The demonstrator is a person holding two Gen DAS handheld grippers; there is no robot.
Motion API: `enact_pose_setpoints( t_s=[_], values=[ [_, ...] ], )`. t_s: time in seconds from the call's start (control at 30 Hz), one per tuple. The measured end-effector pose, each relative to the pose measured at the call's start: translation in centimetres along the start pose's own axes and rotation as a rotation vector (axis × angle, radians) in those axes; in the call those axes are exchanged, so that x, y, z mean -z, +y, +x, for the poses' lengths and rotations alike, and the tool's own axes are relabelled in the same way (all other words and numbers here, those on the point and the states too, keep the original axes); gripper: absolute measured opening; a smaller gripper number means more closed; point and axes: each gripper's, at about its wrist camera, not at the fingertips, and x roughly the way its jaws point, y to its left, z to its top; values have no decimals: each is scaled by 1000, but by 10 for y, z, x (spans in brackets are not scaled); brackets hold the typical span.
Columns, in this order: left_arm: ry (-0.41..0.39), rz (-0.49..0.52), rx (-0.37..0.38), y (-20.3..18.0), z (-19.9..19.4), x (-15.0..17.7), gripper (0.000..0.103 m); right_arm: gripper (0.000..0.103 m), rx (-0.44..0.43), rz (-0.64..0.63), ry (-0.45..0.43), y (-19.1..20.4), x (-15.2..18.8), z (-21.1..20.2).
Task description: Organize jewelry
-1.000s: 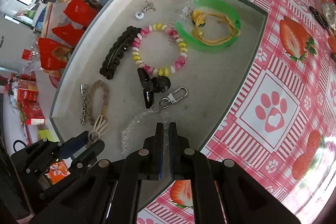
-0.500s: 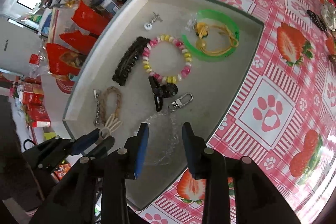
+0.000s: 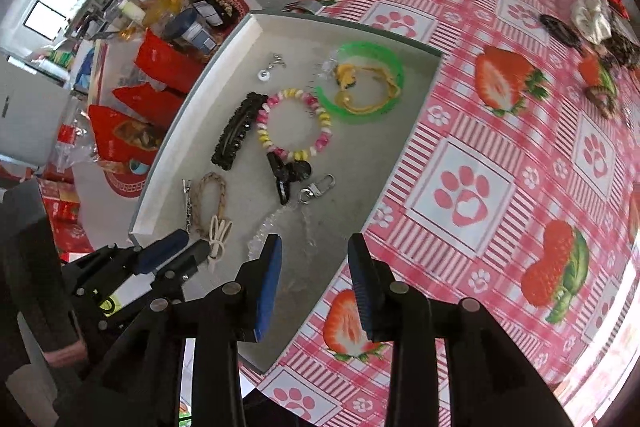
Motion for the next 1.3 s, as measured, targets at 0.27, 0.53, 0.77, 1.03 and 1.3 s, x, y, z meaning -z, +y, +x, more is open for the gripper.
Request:
enact_pose_setpoints(
  t_s=[0.27, 0.53, 0.77, 1.03, 1.3],
  values=[
    [40, -6, -13, 1, 1, 2, 60, 37, 6, 32, 14, -2, 7, -3],
    [-3, -43, -40, 11, -18, -2, 101, 37, 16, 43, 23, -2, 10, -10],
    [3, -37, -45, 14, -38, 0, 103, 50, 27, 33, 32, 7, 8, -21],
    [-9, -51, -34, 20, -70, 8, 103, 74, 47, 14, 30, 21, 8, -44],
    [-50, -47, -55, 29, -110, 7, 103, 86, 98, -16, -19, 35, 8, -82]
  ],
)
